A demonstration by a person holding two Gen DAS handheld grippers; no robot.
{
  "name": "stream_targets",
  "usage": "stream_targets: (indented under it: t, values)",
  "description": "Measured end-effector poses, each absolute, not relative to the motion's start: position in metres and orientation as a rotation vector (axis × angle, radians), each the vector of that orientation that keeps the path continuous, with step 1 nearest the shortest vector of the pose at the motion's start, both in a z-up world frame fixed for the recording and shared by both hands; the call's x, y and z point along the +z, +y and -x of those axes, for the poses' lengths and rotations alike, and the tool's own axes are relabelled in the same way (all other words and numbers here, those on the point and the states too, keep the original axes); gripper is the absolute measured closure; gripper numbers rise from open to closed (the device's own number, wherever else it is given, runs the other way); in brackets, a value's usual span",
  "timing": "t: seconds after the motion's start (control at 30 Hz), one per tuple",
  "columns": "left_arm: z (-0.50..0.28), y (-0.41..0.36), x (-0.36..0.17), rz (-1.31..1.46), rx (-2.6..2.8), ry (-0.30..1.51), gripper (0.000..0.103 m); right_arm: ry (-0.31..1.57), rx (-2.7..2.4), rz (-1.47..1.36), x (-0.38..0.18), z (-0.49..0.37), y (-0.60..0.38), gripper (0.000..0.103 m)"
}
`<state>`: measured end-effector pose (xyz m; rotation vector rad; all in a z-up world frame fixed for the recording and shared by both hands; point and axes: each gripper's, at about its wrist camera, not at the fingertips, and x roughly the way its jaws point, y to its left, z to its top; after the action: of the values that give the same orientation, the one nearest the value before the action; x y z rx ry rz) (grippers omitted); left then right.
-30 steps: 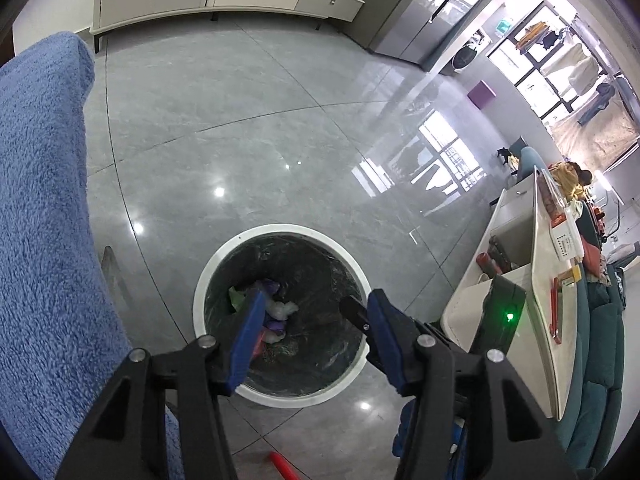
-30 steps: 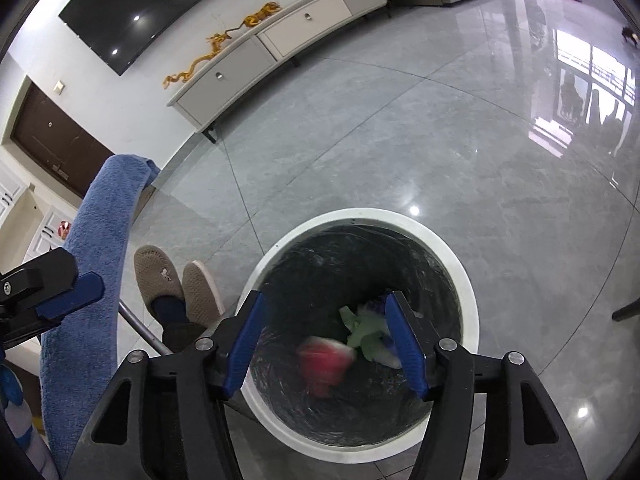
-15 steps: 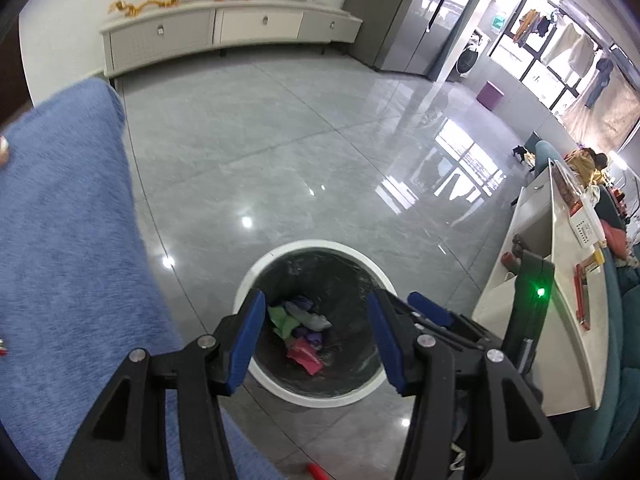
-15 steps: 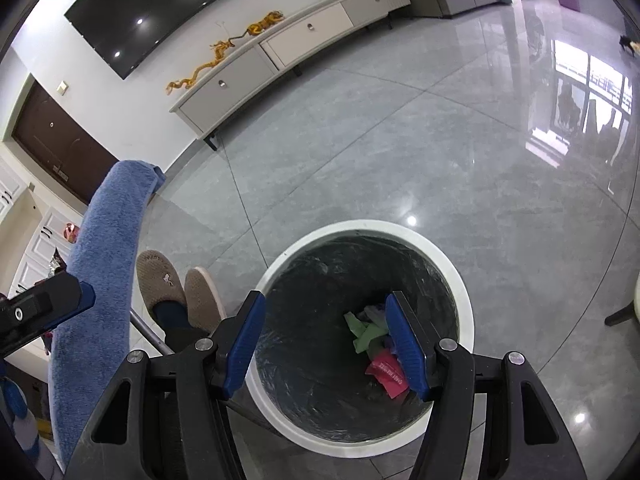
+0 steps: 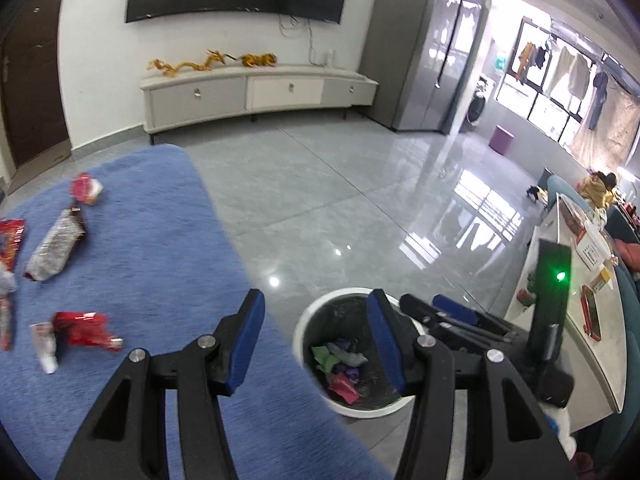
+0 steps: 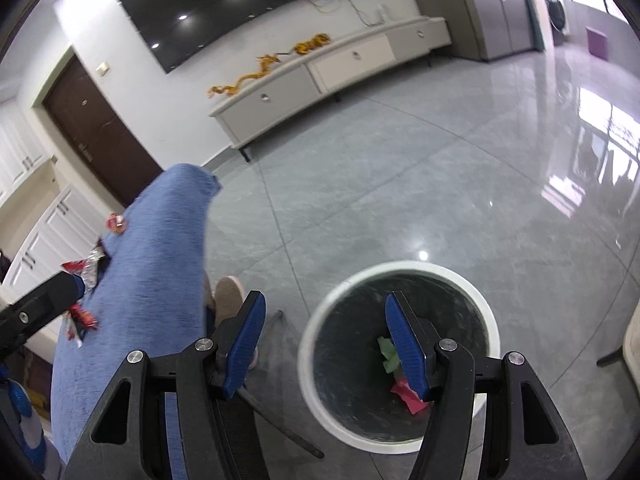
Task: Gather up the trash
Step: 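Move both open tools back over the remaining wrappers on the rug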
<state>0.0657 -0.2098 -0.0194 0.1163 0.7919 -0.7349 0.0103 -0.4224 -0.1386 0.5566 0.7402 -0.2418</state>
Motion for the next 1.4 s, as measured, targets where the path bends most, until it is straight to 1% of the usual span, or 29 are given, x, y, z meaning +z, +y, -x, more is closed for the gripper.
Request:
stream_targets:
  t: [0.27,0.47,0.6,0.7,0.93,1.4]
  values:
    - [-0.081,-0.123,-0.009,-0.066,-0.571,0.730,0.051,0.712,-0.146,-0.438,-0.093,-0.028,-0.371,0.041]
    - [-0.099,-0.047,-0.022,0.002,-0.402,0.737,0.051,0.703,-0.051,-0.348,-0.068,-0.050,-0.330,0.040]
    - [-0.111,0.006,-0.036,0.067,-0.293,0.765,0.047,0.701,0.013,-0.305,-0.059,-0.063,-0.305,0.037]
    - [-0.120,0.034,-0.045,0.100,-0.233,0.787,0.047,0.708,0.051,-0.286,-0.058,-0.071,-0.292,0.036]
    - [-0.138,0.059,-0.056,0.139,-0.170,0.815,0.047,0.745,0.135,-0.240,-0.064,-0.094,-0.260,0.036]
    - [-0.148,0.071,-0.068,0.167,-0.128,0.839,0.047,0.788,0.259,-0.189,-0.073,-0.119,-0.214,0.036]
